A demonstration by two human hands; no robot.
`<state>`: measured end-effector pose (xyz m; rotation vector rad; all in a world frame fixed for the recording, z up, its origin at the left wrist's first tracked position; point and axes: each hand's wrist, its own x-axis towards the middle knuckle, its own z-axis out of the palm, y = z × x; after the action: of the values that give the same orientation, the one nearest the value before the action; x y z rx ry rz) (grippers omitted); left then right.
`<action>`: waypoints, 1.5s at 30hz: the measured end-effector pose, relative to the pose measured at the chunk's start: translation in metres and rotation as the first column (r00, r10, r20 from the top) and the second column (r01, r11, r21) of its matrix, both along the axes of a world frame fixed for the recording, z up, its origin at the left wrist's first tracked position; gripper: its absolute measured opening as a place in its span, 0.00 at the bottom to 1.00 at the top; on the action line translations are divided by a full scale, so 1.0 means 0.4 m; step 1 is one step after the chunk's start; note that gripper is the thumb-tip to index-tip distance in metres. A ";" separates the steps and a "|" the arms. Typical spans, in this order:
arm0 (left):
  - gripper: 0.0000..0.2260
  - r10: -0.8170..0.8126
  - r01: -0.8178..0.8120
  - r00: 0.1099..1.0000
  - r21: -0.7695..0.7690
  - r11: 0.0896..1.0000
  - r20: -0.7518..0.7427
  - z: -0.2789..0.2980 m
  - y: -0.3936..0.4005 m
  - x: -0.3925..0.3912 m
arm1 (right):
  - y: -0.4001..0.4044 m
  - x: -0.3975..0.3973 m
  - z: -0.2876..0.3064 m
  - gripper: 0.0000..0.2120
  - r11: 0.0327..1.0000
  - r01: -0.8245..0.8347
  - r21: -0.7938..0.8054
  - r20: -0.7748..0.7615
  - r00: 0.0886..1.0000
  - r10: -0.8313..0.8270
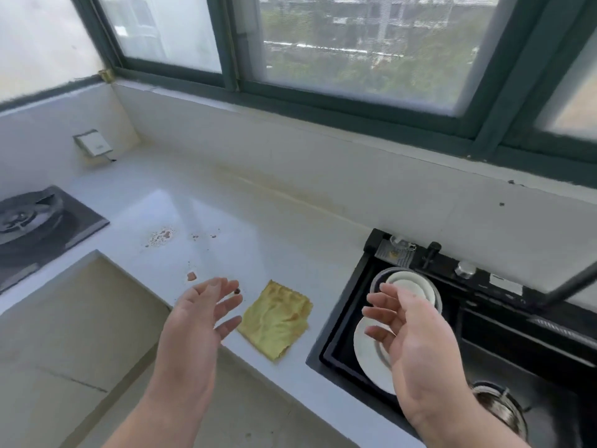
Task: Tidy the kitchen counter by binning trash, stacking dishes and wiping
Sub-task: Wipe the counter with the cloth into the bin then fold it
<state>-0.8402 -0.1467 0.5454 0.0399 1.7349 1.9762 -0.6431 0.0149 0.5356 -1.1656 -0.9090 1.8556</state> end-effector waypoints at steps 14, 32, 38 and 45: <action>0.10 -0.703 0.701 0.704 0.056 0.711 0.098 -0.025 0.243 0.110 | -0.180 0.224 -0.008 0.10 0.796 0.600 0.080 0.177 0.778 -0.603; 0.09 -0.978 0.984 0.169 -0.079 0.160 0.119 -0.154 0.267 0.708 | -0.437 0.691 -0.123 0.10 0.349 0.936 -0.055 0.197 0.353 -0.915; 0.09 -0.998 0.984 0.023 -0.179 0.012 0.055 -0.231 0.244 1.017 | -0.444 0.981 -0.244 0.10 0.210 0.973 -0.093 0.226 0.226 -0.947; 0.07 -0.981 0.947 -0.114 -0.282 -0.154 0.155 -0.402 0.216 1.443 | -0.466 1.322 -0.469 0.09 0.117 0.979 -0.167 0.361 0.171 -0.917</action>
<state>-0.2630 -0.0605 0.3847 1.0966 1.1894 0.4147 -0.1144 -0.1717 0.3479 -1.5942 0.2965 0.7478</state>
